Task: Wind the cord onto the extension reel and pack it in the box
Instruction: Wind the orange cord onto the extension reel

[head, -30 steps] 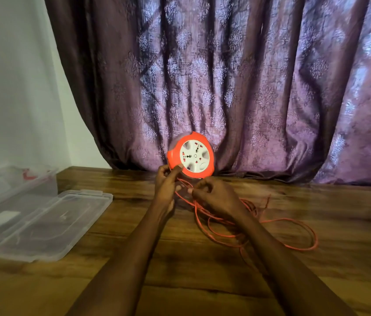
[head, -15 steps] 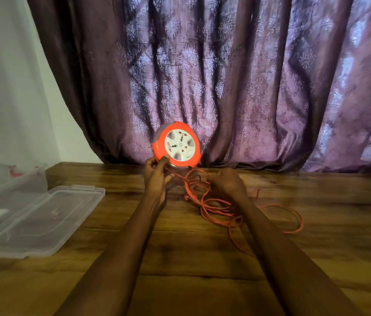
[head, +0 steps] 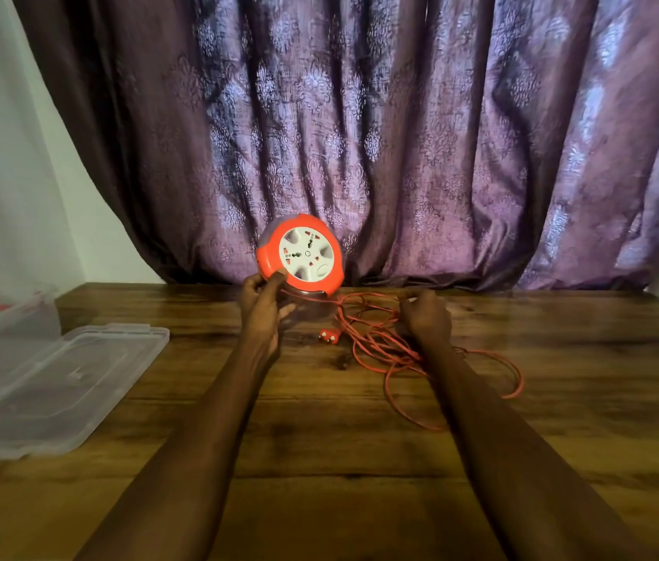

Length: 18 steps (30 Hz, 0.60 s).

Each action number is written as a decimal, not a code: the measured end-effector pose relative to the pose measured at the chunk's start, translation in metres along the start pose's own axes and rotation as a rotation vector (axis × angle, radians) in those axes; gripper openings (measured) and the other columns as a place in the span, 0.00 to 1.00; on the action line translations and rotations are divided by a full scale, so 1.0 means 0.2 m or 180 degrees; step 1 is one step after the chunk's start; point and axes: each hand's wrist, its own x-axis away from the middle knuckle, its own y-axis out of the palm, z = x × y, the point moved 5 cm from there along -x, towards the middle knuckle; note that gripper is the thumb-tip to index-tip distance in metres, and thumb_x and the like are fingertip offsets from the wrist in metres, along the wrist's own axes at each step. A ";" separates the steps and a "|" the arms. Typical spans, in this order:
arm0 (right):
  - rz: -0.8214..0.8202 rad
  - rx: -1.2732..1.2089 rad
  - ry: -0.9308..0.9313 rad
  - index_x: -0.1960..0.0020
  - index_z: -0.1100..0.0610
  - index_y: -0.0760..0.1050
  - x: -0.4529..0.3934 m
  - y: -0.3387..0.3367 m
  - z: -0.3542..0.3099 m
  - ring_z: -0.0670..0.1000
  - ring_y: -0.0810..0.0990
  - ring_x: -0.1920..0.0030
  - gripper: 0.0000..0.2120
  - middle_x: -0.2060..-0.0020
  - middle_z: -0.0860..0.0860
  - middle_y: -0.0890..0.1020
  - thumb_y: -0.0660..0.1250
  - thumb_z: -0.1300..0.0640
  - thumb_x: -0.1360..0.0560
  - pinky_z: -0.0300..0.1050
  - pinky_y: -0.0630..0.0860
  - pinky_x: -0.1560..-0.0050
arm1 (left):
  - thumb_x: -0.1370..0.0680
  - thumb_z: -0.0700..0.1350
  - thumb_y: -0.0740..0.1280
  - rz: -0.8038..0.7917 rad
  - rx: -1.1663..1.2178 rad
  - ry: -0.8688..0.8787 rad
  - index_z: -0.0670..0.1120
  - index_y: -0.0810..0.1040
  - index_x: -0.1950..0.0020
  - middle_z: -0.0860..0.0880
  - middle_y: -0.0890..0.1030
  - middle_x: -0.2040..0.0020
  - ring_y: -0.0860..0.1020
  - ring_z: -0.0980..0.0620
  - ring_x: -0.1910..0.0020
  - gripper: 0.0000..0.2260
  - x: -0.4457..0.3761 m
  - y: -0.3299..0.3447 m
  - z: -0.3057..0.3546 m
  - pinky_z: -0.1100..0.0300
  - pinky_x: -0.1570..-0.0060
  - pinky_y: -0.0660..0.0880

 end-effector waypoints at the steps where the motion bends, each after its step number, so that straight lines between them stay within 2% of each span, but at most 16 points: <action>1: -0.0086 0.0040 -0.0118 0.41 0.49 0.81 0.01 0.01 -0.02 0.62 0.79 0.40 0.14 0.42 0.59 0.82 0.64 0.53 0.24 0.50 0.74 0.42 | 0.24 0.40 0.71 0.0007 0.0008 0.0004 0.45 0.74 0.42 0.42 0.81 0.46 0.82 0.49 0.54 0.12 0.00 0.00 0.00 0.43 0.52 0.80; 4: -0.0197 0.0106 -0.0661 0.45 0.48 0.83 0.04 0.03 -0.13 0.59 0.82 0.44 0.12 0.45 0.56 0.84 0.66 0.53 0.26 0.50 0.77 0.45 | 0.24 0.40 0.71 0.0064 0.0111 0.0020 0.46 0.75 0.44 0.44 0.83 0.49 0.85 0.54 0.61 0.11 -0.01 -0.01 0.01 0.50 0.64 0.83; 6: -0.0333 0.0087 -0.1254 0.46 0.50 0.84 0.06 0.05 -0.23 0.58 0.83 0.47 0.12 0.48 0.55 0.86 0.67 0.55 0.27 0.48 0.78 0.48 | 0.25 0.40 0.72 0.0146 0.0161 0.0023 0.46 0.76 0.44 0.45 0.84 0.51 0.85 0.55 0.62 0.11 -0.01 -0.03 0.01 0.54 0.68 0.81; 9: -0.0979 -0.0029 -0.1924 0.46 0.50 0.85 0.13 0.14 -0.35 0.52 0.84 0.50 0.11 0.51 0.51 0.87 0.69 0.57 0.27 0.48 0.78 0.46 | 0.25 0.40 0.72 0.0257 0.0244 0.0020 0.45 0.75 0.43 0.46 0.84 0.52 0.85 0.56 0.63 0.12 -0.01 -0.04 0.02 0.56 0.69 0.80; 12: -0.1405 0.0076 -0.2248 0.39 0.48 0.81 0.18 0.22 -0.41 0.48 0.83 0.45 0.18 0.44 0.47 0.85 0.70 0.55 0.28 0.50 0.78 0.43 | 0.24 0.40 0.71 0.0271 0.0278 0.0025 0.46 0.75 0.45 0.46 0.84 0.52 0.85 0.55 0.63 0.10 -0.02 -0.05 0.03 0.55 0.68 0.81; 15: -0.1396 0.0203 -0.2472 0.34 0.44 0.77 0.22 0.26 -0.42 0.48 0.79 0.39 0.25 0.37 0.44 0.81 0.74 0.49 0.30 0.42 0.75 0.40 | 0.24 0.41 0.71 0.0272 0.0303 0.0005 0.46 0.76 0.46 0.45 0.84 0.50 0.84 0.52 0.57 0.09 -0.03 -0.06 0.04 0.53 0.64 0.82; 17: -0.1349 0.0490 -0.2349 0.33 0.42 0.75 0.21 0.29 -0.41 0.50 0.78 0.38 0.27 0.36 0.46 0.80 0.75 0.42 0.31 0.42 0.73 0.41 | 0.24 0.41 0.72 0.0282 0.0333 -0.0001 0.45 0.76 0.44 0.44 0.84 0.49 0.83 0.48 0.54 0.10 -0.04 -0.05 0.05 0.52 0.63 0.82; 18: -0.1362 0.0531 -0.2222 0.33 0.43 0.74 0.20 0.31 -0.40 0.52 0.78 0.38 0.28 0.36 0.48 0.80 0.75 0.42 0.31 0.43 0.73 0.42 | 0.24 0.41 0.71 0.0283 0.0341 -0.0003 0.44 0.75 0.43 0.42 0.83 0.48 0.83 0.46 0.53 0.12 -0.04 -0.05 0.05 0.50 0.61 0.83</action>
